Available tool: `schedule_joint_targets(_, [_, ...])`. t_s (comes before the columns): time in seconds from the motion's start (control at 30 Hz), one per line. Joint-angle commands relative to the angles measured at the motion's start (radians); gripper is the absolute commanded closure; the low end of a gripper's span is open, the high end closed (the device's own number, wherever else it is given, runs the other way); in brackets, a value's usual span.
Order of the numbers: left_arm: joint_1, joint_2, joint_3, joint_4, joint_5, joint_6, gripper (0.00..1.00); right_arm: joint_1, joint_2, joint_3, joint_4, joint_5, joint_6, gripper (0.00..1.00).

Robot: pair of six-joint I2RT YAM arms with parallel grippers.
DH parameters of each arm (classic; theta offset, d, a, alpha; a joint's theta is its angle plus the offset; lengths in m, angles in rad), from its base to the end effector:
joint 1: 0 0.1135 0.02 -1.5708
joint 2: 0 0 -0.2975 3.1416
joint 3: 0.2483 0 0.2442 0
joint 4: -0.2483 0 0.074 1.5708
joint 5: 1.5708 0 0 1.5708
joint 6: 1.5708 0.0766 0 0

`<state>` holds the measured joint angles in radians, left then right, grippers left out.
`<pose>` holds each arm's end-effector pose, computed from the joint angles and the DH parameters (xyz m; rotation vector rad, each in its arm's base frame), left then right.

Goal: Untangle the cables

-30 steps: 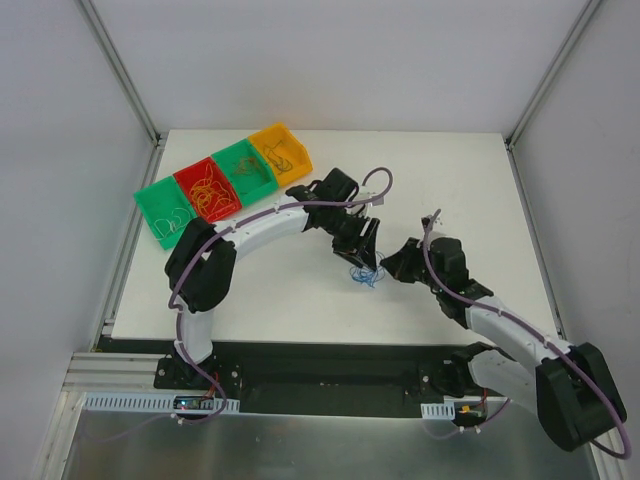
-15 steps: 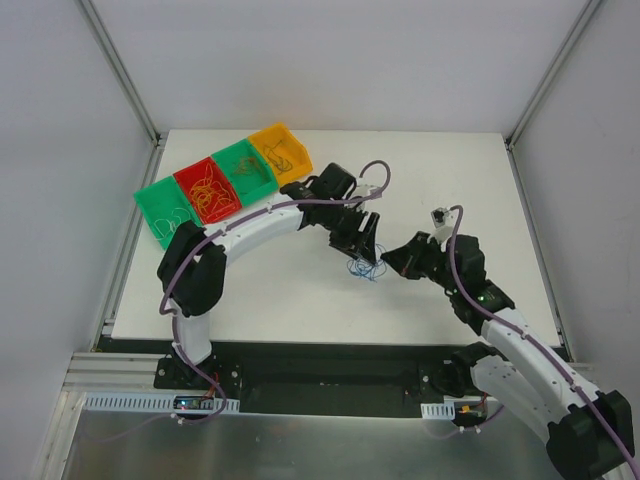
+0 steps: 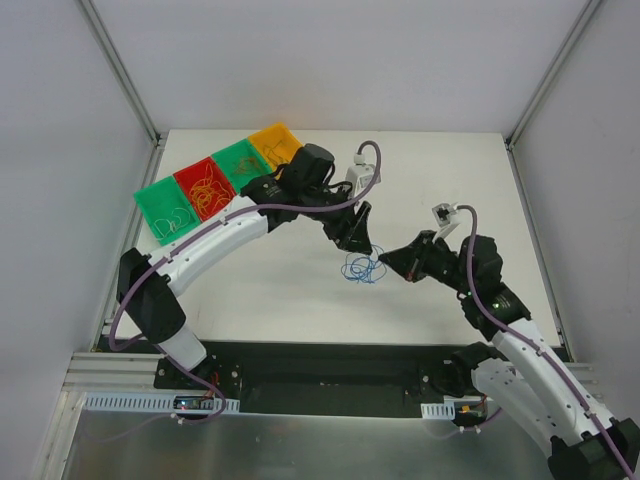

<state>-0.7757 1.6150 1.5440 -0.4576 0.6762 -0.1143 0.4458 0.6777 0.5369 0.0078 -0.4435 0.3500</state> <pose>0.2442 -0.3066 0.3863 1.1197 1.9117 -1.2258 0.1419 0.1042 0.3072 -0.4296 1.7353 0.9593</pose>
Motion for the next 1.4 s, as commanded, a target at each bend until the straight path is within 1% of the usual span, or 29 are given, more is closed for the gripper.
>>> schedule_joint_targets(0.0, [-0.013,-0.009,0.005,-0.003,0.148,0.087,0.43,-0.001,-0.044,0.066,0.008,-0.099,-0.029,1.00])
schedule_joint_targets(0.1, [-0.020,-0.020,-0.001,-0.003,0.215,0.105,0.36,-0.001,-0.090,0.069,0.006,-0.129,-0.020,1.00])
schedule_joint_targets(0.17, [-0.034,-0.036,-0.013,-0.003,0.238,0.143,0.34,-0.002,-0.121,0.072,0.006,-0.126,-0.013,1.00])
schedule_joint_targets(0.23, [-0.054,-0.047,-0.027,-0.003,0.241,0.169,0.34,-0.001,-0.138,0.087,-0.003,-0.115,-0.016,1.00])
schedule_joint_targets(0.27, [-0.062,-0.046,-0.030,-0.003,0.241,0.174,0.34,-0.001,-0.142,0.092,-0.034,-0.115,-0.019,1.00])
schedule_joint_targets(0.33, [-0.069,-0.041,-0.030,-0.004,0.226,0.170,0.34,-0.001,-0.148,0.095,-0.043,-0.103,-0.020,1.00])
schedule_joint_targets(0.4, [-0.071,-0.037,-0.032,-0.003,0.218,0.168,0.37,-0.001,-0.155,0.094,-0.043,-0.086,-0.011,1.00])
schedule_joint_targets(0.47, [-0.069,-0.030,-0.028,-0.003,0.214,0.165,0.44,-0.002,-0.156,0.094,-0.042,-0.074,-0.003,0.99])
schedule_joint_targets(0.6, [-0.073,-0.035,-0.025,-0.003,0.181,0.168,0.66,-0.001,-0.153,0.089,-0.042,-0.066,-0.002,1.00])
schedule_joint_targets(0.73, [-0.073,-0.043,-0.025,-0.003,0.157,0.183,1.00,-0.002,-0.152,0.084,-0.054,-0.058,-0.002,1.00])
schedule_joint_targets(0.87, [-0.079,-0.052,-0.027,-0.003,0.143,0.186,1.00,-0.001,-0.142,0.081,-0.078,-0.009,-0.019,0.99])
schedule_joint_targets(0.97, [-0.082,-0.066,-0.032,0.003,0.111,0.179,1.00,-0.001,-0.118,0.074,-0.081,0.018,-0.016,0.92])
schedule_joint_targets(1.0, [-0.082,-0.070,-0.032,0.008,0.103,0.171,1.00,-0.001,-0.107,0.069,-0.088,0.032,-0.016,0.87])
schedule_joint_targets(1.07, [-0.086,-0.076,-0.032,0.020,0.073,0.145,1.00,-0.001,-0.089,0.060,-0.107,0.055,-0.026,0.84])
schedule_joint_targets(1.13, [-0.089,-0.090,-0.032,0.026,0.030,0.119,1.00,0.001,-0.069,0.051,-0.123,0.072,-0.037,0.74])
schedule_joint_targets(1.17, [-0.088,-0.096,-0.038,0.037,0.013,0.117,1.00,0.001,-0.057,0.041,-0.109,0.065,-0.036,0.65])
schedule_joint_targets(1.2, [-0.089,-0.102,-0.042,0.049,0.007,0.085,1.00,0.002,-0.046,0.028,-0.073,0.037,-0.028,0.55])
schedule_joint_targets(1.23, [-0.089,-0.106,-0.044,0.056,0.000,0.076,1.00,0.002,-0.034,0.014,-0.040,0.002,-0.019,0.48])
schedule_joint_targets(1.3, [-0.089,-0.106,-0.045,0.062,-0.007,0.064,1.00,0.004,-0.020,-0.008,0.033,-0.037,0.013,0.44])
schedule_joint_targets(1.37, [-0.091,-0.101,-0.048,0.062,-0.026,0.061,1.00,0.004,-0.030,-0.018,0.043,-0.021,0.023,0.42])
